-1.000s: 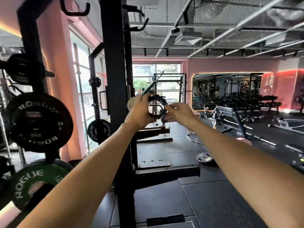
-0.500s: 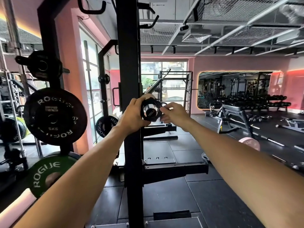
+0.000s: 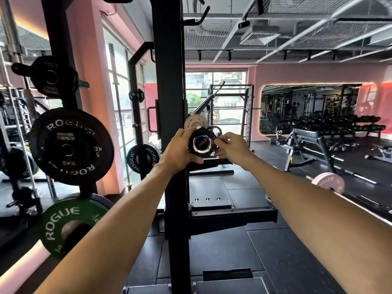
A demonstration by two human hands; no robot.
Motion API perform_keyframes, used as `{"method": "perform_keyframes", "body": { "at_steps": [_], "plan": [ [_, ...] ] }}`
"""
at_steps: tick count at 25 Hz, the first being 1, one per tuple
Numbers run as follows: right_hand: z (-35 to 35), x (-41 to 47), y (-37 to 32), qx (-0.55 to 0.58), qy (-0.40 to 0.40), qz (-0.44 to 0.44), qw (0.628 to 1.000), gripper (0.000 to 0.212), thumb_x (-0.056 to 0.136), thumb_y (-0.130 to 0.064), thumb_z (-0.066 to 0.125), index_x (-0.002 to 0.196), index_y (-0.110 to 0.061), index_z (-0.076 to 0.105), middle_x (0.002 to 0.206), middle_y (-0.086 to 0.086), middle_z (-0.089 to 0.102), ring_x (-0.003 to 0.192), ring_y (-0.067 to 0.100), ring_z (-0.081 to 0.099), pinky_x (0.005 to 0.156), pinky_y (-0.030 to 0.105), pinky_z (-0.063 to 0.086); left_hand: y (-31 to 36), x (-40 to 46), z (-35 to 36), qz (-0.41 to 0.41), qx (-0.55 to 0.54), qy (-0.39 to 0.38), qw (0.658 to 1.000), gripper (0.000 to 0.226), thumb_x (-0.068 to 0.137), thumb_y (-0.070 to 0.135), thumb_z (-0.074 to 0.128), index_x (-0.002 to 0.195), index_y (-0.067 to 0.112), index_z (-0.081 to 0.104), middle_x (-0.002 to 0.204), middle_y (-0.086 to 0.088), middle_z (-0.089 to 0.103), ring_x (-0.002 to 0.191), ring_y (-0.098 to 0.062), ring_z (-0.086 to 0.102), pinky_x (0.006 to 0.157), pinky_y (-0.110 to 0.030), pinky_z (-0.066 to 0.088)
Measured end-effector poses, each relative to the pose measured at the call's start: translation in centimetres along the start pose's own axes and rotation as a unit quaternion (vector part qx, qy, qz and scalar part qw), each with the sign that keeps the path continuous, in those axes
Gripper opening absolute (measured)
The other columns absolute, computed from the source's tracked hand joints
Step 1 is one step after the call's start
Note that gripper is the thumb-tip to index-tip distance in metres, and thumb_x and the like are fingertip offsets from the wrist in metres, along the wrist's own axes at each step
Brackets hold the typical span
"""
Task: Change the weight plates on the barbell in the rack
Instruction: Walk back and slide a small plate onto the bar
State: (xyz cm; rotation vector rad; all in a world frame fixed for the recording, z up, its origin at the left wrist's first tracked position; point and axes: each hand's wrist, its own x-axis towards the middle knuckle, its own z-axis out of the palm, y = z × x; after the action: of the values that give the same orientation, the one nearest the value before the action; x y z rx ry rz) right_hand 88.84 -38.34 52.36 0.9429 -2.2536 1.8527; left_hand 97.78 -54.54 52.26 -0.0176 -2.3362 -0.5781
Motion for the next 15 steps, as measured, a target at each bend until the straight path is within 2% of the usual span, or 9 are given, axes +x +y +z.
{"method": "perform_keyframes", "body": {
  "at_steps": [3, 6, 10, 13, 15],
  "plan": [
    [0.3, 0.6, 0.7, -0.014, 0.01, 0.006, 1.0, 0.015, 0.094, -0.015, 0.059, 0.106, -0.009, 0.055, 0.088, 0.016, 0.064, 0.075, 0.034, 0.067, 0.073, 0.044, 0.058, -0.9, 0.2, 0.6, 0.01, 0.013, 0.003, 1.0, 0.094, 0.064, 0.007, 0.087, 0.145, 0.019, 0.043, 0.112, 0.005, 0.043, 0.112, -0.023, 0.055, 0.105, -0.032, 0.042],
    [0.6, 1.4, 0.9, -0.002, 0.016, 0.001, 1.0, 0.013, 0.095, -0.013, 0.057, 0.108, -0.009, 0.056, 0.088, 0.014, 0.063, 0.064, 0.027, 0.065, 0.06, 0.032, 0.056, -1.8, 0.7, 1.1, 0.015, 0.002, 0.004, 1.0, 0.093, 0.066, -0.002, 0.083, 0.146, 0.02, 0.042, 0.108, 0.004, 0.042, 0.106, -0.021, 0.055, 0.102, -0.037, 0.047],
    [0.8, 4.4, 2.6, -0.006, -0.001, 0.015, 1.0, 0.021, 0.095, -0.014, 0.056, 0.112, -0.002, 0.057, 0.081, 0.016, 0.063, 0.064, 0.027, 0.065, 0.059, 0.031, 0.055, -3.4, 3.7, 1.8, 0.02, 0.025, -0.013, 0.999, 0.089, 0.068, -0.005, 0.08, 0.145, 0.018, 0.043, 0.106, 0.003, 0.043, 0.104, -0.02, 0.055, 0.103, -0.03, 0.043],
    [1.2, 7.3, 4.1, -0.006, -0.007, 0.015, 1.0, 0.019, 0.096, -0.012, 0.056, 0.11, 0.0, 0.058, 0.073, 0.013, 0.063, 0.06, 0.024, 0.064, 0.052, 0.026, 0.055, -5.2, 6.2, 2.9, 0.028, 0.035, -0.004, 0.999, 0.085, 0.066, -0.005, 0.081, 0.142, 0.02, 0.049, 0.103, 0.004, 0.046, 0.101, -0.019, 0.057, 0.098, -0.023, 0.043],
    [1.4, 9.6, 4.9, -0.016, -0.01, 0.006, 1.0, 0.017, 0.095, -0.012, 0.057, 0.108, -0.002, 0.059, 0.07, 0.013, 0.063, 0.057, 0.024, 0.063, 0.053, 0.031, 0.055, -6.5, 7.8, 4.0, 0.035, 0.038, 0.012, 0.999, 0.08, 0.069, -0.001, 0.082, 0.14, 0.02, 0.051, 0.1, 0.004, 0.047, 0.096, -0.017, 0.057, 0.094, -0.021, 0.044]
  ]
}}
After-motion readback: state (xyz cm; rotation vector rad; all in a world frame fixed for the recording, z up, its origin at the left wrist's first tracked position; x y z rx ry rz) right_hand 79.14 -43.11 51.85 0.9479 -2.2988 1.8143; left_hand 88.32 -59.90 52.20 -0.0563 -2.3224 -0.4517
